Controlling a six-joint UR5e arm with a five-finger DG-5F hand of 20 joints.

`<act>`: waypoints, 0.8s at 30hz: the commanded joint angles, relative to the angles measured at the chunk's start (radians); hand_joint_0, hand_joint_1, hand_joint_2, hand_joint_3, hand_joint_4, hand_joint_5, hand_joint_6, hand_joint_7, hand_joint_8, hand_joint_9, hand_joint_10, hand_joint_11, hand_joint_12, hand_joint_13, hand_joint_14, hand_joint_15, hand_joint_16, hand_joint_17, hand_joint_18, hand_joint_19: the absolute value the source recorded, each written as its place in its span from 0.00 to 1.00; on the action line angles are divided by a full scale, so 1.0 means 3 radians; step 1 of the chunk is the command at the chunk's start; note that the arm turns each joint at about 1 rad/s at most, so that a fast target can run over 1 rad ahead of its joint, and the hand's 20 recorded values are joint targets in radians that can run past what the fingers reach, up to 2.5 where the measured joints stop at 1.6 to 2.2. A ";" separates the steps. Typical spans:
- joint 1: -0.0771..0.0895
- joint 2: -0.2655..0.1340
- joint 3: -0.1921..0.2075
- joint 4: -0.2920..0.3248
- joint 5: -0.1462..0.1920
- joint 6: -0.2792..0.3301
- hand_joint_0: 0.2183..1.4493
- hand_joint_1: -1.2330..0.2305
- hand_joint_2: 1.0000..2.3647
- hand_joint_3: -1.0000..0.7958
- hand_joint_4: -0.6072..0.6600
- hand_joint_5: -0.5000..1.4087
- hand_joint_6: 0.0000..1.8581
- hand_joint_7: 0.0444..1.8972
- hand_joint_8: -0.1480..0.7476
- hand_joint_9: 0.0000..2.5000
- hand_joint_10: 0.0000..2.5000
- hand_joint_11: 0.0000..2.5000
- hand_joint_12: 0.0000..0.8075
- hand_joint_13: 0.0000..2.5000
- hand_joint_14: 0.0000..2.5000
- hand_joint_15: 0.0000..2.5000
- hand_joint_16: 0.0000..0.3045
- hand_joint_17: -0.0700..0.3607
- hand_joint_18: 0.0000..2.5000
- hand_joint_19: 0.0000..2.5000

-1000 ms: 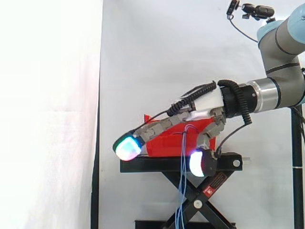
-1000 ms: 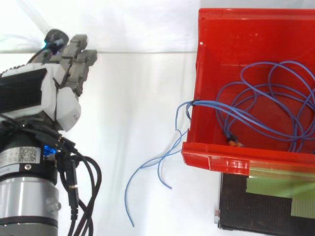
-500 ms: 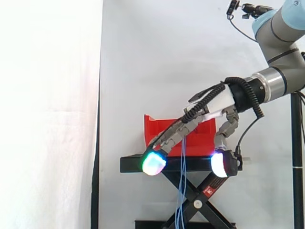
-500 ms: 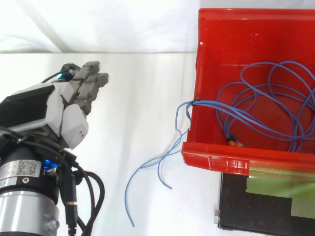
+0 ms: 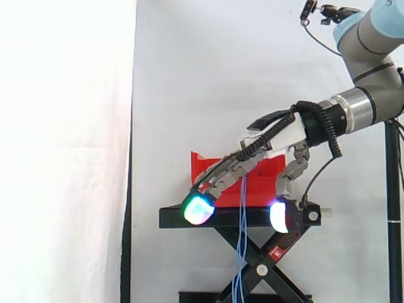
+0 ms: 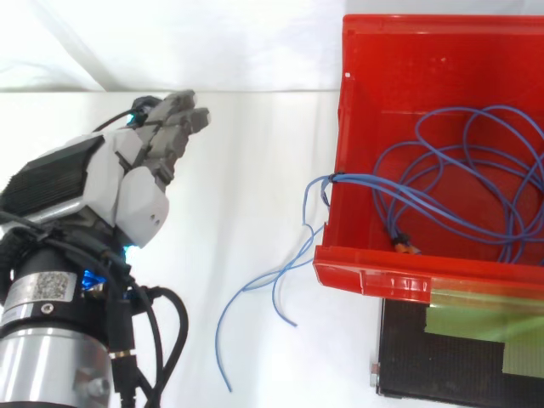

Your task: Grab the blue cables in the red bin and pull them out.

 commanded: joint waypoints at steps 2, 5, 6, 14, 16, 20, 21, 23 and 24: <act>-0.0032 0.0005 -0.0043 0.0159 0.0054 -0.0270 0.45 0.30 0.00 0.00 0.64 0.46 0.00 0.10 0.42 0.16 0.00 0.08 0.42 0.07 0.00 0.10 0.16 0.42 0.05 0.21; -0.0037 0.0000 -0.0048 0.0205 0.0059 -0.0316 0.45 0.30 0.00 0.00 0.65 0.46 0.00 0.10 0.43 0.16 0.00 0.08 0.42 0.07 0.00 0.10 0.16 0.42 0.05 0.21; -0.0042 0.0000 -0.0048 0.0211 0.0059 -0.0316 0.45 0.30 0.00 0.00 0.64 0.46 0.00 0.10 0.43 0.16 0.00 0.08 0.42 0.07 0.00 0.10 0.16 0.42 0.05 0.21; -0.0093 -0.0154 0.0049 0.0262 -0.0054 -0.0311 0.45 0.30 0.00 0.00 0.64 0.46 0.00 0.10 0.43 0.16 0.00 0.08 0.42 0.07 0.00 0.10 0.16 0.42 0.05 0.22; -0.0114 -0.0246 0.0152 0.0262 -0.0131 -0.0286 0.45 0.30 0.00 0.00 0.64 0.46 0.00 0.10 0.43 0.16 0.00 0.08 0.42 0.07 0.00 0.10 0.16 0.42 0.05 0.22; -0.0140 -0.0368 0.0336 0.0200 -0.0223 -0.0250 0.45 0.30 0.00 0.00 0.64 0.46 0.00 0.10 0.43 0.16 0.00 0.08 0.42 0.07 0.00 0.10 0.16 0.42 0.05 0.22; -0.0150 -0.0384 0.0346 0.0185 -0.0233 -0.0255 0.45 0.30 0.00 0.00 0.64 0.46 0.00 0.10 0.43 0.16 0.00 0.08 0.42 0.07 0.00 0.10 0.16 0.42 0.05 0.21; -0.0150 -0.0384 0.0346 0.0185 -0.0228 -0.0255 0.45 0.30 0.00 0.00 0.65 0.46 0.00 0.10 0.43 0.16 0.00 0.08 0.42 0.07 0.00 0.10 0.16 0.42 0.05 0.22; -0.0150 -0.0384 0.0346 0.0180 -0.0228 -0.0255 0.46 0.30 0.00 0.00 0.65 0.46 0.00 0.10 0.43 0.16 0.00 0.08 0.42 0.07 0.00 0.10 0.16 0.41 0.05 0.22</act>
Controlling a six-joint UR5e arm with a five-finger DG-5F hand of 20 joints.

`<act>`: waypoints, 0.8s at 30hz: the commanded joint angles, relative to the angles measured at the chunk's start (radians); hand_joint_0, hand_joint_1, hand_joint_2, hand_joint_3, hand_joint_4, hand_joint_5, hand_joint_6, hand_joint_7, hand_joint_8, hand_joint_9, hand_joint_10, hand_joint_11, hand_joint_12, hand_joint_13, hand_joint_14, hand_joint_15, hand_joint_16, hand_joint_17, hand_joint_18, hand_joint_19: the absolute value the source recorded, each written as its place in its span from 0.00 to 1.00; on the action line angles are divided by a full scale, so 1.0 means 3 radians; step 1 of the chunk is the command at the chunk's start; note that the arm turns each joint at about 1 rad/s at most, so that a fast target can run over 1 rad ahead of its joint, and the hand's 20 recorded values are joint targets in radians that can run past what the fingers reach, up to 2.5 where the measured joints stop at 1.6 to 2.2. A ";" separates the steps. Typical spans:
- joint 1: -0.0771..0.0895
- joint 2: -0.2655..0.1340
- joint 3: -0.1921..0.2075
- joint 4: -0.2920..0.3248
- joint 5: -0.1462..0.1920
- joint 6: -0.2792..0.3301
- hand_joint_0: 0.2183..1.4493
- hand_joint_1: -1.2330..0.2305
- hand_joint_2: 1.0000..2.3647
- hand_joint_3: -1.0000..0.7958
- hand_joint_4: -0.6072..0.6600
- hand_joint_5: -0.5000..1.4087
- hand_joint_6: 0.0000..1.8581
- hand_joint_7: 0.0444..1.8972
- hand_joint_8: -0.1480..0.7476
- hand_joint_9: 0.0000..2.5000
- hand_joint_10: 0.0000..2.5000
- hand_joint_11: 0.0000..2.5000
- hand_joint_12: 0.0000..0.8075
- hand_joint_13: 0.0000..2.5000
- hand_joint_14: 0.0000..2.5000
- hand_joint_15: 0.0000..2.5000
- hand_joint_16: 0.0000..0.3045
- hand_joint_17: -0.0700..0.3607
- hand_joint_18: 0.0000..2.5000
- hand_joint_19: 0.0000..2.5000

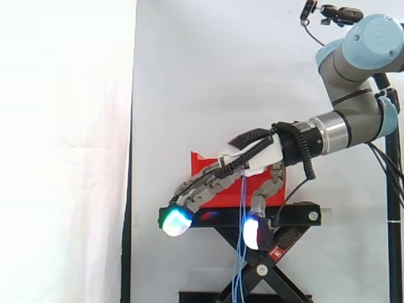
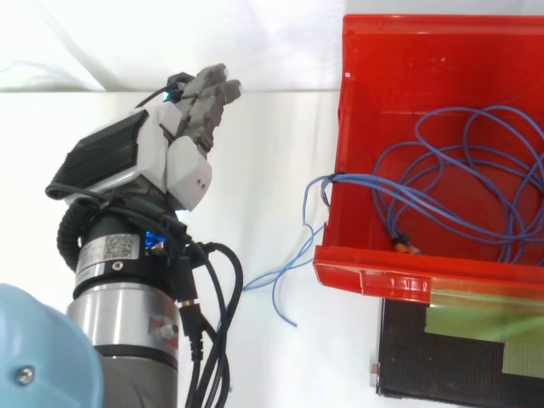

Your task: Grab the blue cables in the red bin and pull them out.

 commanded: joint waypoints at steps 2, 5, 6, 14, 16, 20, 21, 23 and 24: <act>-0.0012 -0.0022 0.0035 -0.0046 -0.0007 -0.0007 0.46 0.30 0.00 0.00 0.65 0.46 0.00 0.10 0.43 0.16 0.00 0.08 0.42 0.07 0.00 0.10 0.16 0.41 0.06 0.21; -0.0022 -0.0017 0.0029 -0.0077 -0.0007 -0.0028 0.46 0.30 0.00 0.00 0.64 0.46 0.00 0.10 0.43 0.16 0.00 0.08 0.42 0.07 0.00 0.10 0.16 0.41 0.06 0.22; -0.0033 -0.0017 0.0029 -0.0077 -0.0012 -0.0038 0.46 0.30 0.00 0.00 0.64 0.46 0.00 0.10 0.43 0.16 0.00 0.08 0.42 0.07 0.00 0.10 0.16 0.41 0.06 0.21; -0.0079 -0.0017 0.0122 -0.0240 -0.0007 -0.0273 0.46 0.30 0.00 0.00 0.65 0.46 0.00 0.10 0.43 0.17 0.00 0.08 0.41 0.08 0.00 0.10 0.16 0.41 0.06 0.21; -0.0089 -0.0017 0.0168 -0.0312 -0.0007 -0.0335 0.46 0.30 0.00 0.00 0.65 0.47 0.00 0.11 0.43 0.17 0.00 0.09 0.41 0.08 0.00 0.10 0.16 0.41 0.06 0.21; -0.0104 -0.0017 0.0208 -0.0388 0.0008 -0.0473 0.46 0.30 0.00 0.00 0.66 0.49 0.01 0.13 0.43 0.17 0.00 0.09 0.41 0.08 0.00 0.11 0.16 0.41 0.06 0.22; -0.0104 -0.0017 0.0208 -0.0388 0.0013 -0.0488 0.46 0.30 0.00 0.00 0.67 0.49 0.01 0.14 0.44 0.18 0.00 0.10 0.41 0.08 0.00 0.10 0.16 0.41 0.06 0.21; -0.0109 -0.0017 0.0208 -0.0388 0.0013 -0.0514 0.46 0.29 0.00 0.00 0.67 0.50 0.01 0.15 0.44 0.18 0.00 0.11 0.41 0.08 0.00 0.11 0.16 0.41 0.06 0.22; -0.0114 -0.0017 0.0208 -0.0388 0.0013 -0.0529 0.46 0.29 0.00 0.00 0.68 0.51 0.01 0.16 0.44 0.19 0.00 0.11 0.41 0.08 0.00 0.11 0.16 0.41 0.06 0.22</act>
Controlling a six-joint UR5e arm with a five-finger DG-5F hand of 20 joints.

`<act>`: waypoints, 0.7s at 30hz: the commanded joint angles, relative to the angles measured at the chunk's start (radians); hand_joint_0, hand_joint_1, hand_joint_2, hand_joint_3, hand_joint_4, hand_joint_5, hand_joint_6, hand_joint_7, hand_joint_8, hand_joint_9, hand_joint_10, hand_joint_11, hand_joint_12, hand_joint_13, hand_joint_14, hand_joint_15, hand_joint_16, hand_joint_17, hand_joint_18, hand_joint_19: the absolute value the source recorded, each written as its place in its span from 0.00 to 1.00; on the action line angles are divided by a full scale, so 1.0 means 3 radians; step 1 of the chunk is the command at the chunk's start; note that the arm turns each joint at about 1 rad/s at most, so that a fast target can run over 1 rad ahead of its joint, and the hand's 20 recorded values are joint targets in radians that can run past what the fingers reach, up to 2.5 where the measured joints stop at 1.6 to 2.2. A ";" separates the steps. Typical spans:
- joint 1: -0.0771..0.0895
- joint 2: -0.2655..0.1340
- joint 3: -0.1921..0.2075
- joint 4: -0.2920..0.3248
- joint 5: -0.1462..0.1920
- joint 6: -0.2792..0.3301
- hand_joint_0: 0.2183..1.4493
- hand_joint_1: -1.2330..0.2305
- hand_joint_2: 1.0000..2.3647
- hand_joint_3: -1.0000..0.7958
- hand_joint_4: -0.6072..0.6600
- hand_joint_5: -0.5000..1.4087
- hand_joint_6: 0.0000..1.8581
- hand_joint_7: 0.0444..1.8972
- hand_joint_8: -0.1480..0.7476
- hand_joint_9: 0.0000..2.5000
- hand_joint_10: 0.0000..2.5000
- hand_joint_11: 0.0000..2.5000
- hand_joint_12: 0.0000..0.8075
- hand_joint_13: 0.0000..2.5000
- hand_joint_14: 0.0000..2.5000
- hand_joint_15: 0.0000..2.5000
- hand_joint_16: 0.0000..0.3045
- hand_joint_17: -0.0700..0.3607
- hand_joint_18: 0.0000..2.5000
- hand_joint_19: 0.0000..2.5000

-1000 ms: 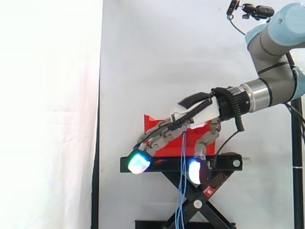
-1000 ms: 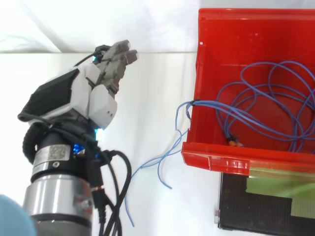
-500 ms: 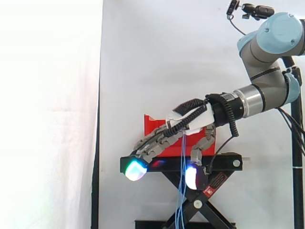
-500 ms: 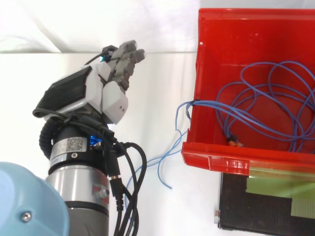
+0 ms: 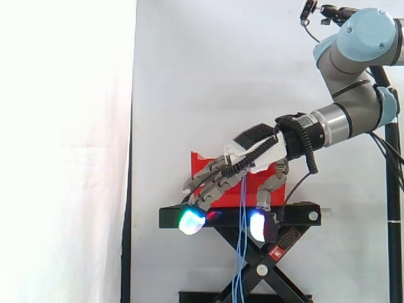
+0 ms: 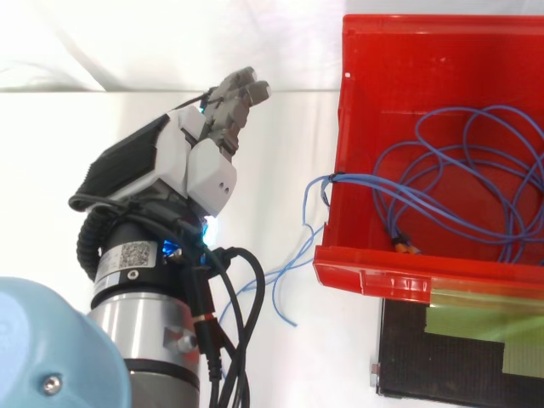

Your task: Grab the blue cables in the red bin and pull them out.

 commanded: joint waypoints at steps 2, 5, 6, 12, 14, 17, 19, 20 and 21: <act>-0.0010 0.0001 0.0006 -0.0011 0.0004 -0.0074 0.46 0.29 0.00 0.00 0.68 0.52 0.01 0.17 0.44 0.19 0.00 0.12 0.41 0.08 0.00 0.11 0.16 0.41 0.07 0.22; -0.0015 0.0001 0.0006 -0.0016 0.0004 -0.0125 0.47 0.28 0.00 0.00 0.68 0.55 0.01 0.19 0.44 0.20 0.00 0.12 0.41 0.09 0.00 0.11 0.15 0.41 0.07 0.22; -0.0015 -0.0005 0.0006 -0.0016 0.0004 -0.0125 0.47 0.27 0.00 0.00 0.67 0.56 0.01 0.20 0.45 0.20 0.00 0.13 0.41 0.09 0.00 0.11 0.15 0.41 0.07 0.22; -0.0040 0.0001 0.0031 -0.0052 0.0004 -0.0197 0.48 0.24 0.00 0.00 0.67 0.59 0.01 0.23 0.44 0.20 0.00 0.12 0.41 0.09 0.00 0.11 0.15 0.40 0.08 0.22; -0.0045 0.0001 0.0062 -0.0078 0.0004 -0.0232 0.48 0.24 0.00 0.00 0.67 0.59 0.01 0.23 0.44 0.20 0.00 0.13 0.41 0.09 0.00 0.12 0.15 0.40 0.08 0.22; -0.0051 0.0001 0.0077 -0.0098 0.0004 -0.0268 0.48 0.23 0.00 0.00 0.67 0.60 0.01 0.23 0.44 0.20 0.00 0.13 0.41 0.09 0.00 0.12 0.15 0.40 0.08 0.23; -0.0056 0.0001 0.0087 -0.0113 0.0004 -0.0319 0.48 0.23 0.00 0.00 0.67 0.61 0.01 0.24 0.44 0.20 0.00 0.13 0.41 0.09 0.00 0.12 0.15 0.40 0.08 0.22; -0.0056 0.0001 0.0087 -0.0113 0.0004 -0.0345 0.48 0.23 0.00 0.00 0.67 0.61 0.01 0.24 0.44 0.20 0.00 0.13 0.41 0.09 0.00 0.11 0.15 0.40 0.08 0.23; -0.0066 0.0001 0.0092 -0.0113 0.0004 -0.0386 0.48 0.23 0.00 0.00 0.67 0.61 0.01 0.23 0.44 0.20 0.00 0.13 0.41 0.09 0.00 0.12 0.15 0.40 0.08 0.23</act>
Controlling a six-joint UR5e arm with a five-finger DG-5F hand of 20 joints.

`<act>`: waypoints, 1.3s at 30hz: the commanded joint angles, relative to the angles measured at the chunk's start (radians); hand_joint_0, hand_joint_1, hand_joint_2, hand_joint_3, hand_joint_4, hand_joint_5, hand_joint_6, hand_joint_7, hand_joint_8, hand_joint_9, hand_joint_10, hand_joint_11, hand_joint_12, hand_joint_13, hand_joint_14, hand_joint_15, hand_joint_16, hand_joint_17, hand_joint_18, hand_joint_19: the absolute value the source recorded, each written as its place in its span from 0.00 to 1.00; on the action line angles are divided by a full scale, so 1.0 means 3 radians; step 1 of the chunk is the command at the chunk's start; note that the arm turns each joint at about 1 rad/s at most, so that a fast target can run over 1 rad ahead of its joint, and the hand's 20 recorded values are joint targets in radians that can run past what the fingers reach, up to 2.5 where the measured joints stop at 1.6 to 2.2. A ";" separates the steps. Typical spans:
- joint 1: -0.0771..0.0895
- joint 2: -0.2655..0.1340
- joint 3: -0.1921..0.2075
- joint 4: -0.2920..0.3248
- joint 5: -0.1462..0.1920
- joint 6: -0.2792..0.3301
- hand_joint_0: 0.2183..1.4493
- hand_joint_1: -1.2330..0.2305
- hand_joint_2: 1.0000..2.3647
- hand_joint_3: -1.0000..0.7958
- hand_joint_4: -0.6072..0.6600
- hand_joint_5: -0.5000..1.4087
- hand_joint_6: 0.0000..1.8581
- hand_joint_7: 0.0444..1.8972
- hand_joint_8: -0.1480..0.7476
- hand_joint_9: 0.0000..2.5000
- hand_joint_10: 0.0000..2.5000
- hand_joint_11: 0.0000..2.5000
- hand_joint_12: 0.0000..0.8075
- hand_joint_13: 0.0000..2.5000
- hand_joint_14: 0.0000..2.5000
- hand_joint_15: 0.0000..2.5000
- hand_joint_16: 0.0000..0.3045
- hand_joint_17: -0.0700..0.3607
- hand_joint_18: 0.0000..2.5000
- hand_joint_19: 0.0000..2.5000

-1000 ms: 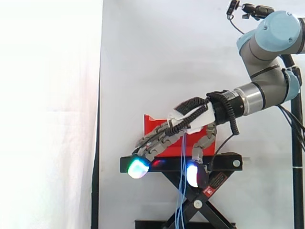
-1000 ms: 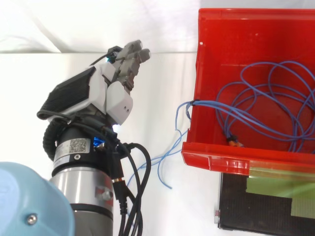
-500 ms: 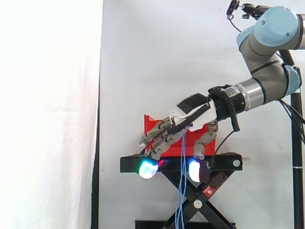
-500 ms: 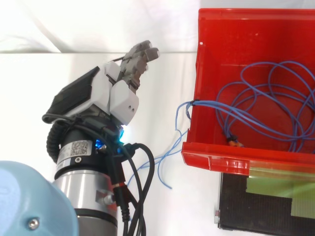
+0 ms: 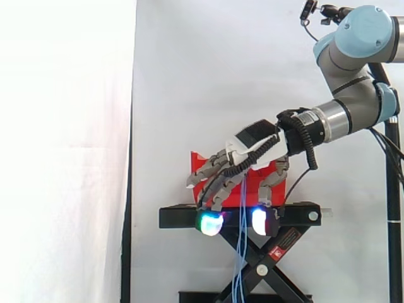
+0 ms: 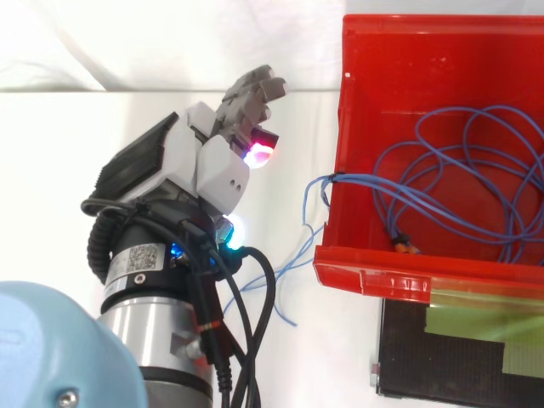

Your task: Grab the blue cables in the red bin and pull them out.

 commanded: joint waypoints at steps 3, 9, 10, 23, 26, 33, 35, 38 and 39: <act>-0.0033 0.0000 0.0006 -0.0010 0.0000 -0.0148 0.48 0.23 0.00 0.00 0.67 0.61 0.01 0.23 0.44 0.20 0.00 0.13 0.41 0.09 0.00 0.12 0.15 0.40 0.08 0.23; -0.0074 0.0000 0.0006 -0.0010 0.0010 -0.0332 0.48 0.23 0.00 0.00 0.67 0.61 0.01 0.23 0.44 0.20 0.00 0.13 0.41 0.10 0.00 0.12 0.15 0.40 0.09 0.23; -0.0079 0.0000 0.0001 -0.0010 0.0010 -0.0343 0.48 0.23 0.00 0.00 0.67 0.61 0.01 0.23 0.44 0.20 0.00 0.14 0.41 0.10 0.00 0.12 0.15 0.40 0.09 0.23; -0.0140 0.0000 -0.0055 0.0001 0.0026 -0.0506 0.48 0.24 0.00 0.00 0.68 0.62 0.01 0.24 0.45 0.21 0.00 0.14 0.41 0.10 0.00 0.12 0.15 0.40 0.09 0.23; -0.0140 0.0000 -0.0060 0.0001 0.0026 -0.0527 0.48 0.24 0.00 0.00 0.68 0.62 0.01 0.25 0.45 0.21 0.00 0.14 0.41 0.10 0.00 0.12 0.15 0.40 0.09 0.23; -0.0150 0.0000 -0.0071 0.0011 0.0031 -0.0578 0.48 0.24 0.00 0.00 0.68 0.63 0.01 0.26 0.45 0.21 0.01 0.14 0.41 0.10 0.00 0.12 0.15 0.40 0.09 0.23; -0.0150 0.0000 -0.0071 0.0021 0.0031 -0.0609 0.48 0.24 0.00 0.00 0.68 0.63 0.01 0.26 0.45 0.21 0.00 0.14 0.41 0.10 0.00 0.12 0.15 0.40 0.09 0.23; -0.0150 0.0000 -0.0071 0.0026 0.0031 -0.0639 0.48 0.24 0.00 0.00 0.68 0.63 0.01 0.26 0.45 0.21 0.00 0.14 0.41 0.10 0.00 0.12 0.15 0.40 0.09 0.23; -0.0150 0.0000 -0.0071 0.0026 0.0031 -0.0665 0.48 0.24 0.00 0.00 0.68 0.63 0.01 0.26 0.45 0.21 0.00 0.14 0.41 0.10 0.00 0.12 0.15 0.40 0.09 0.23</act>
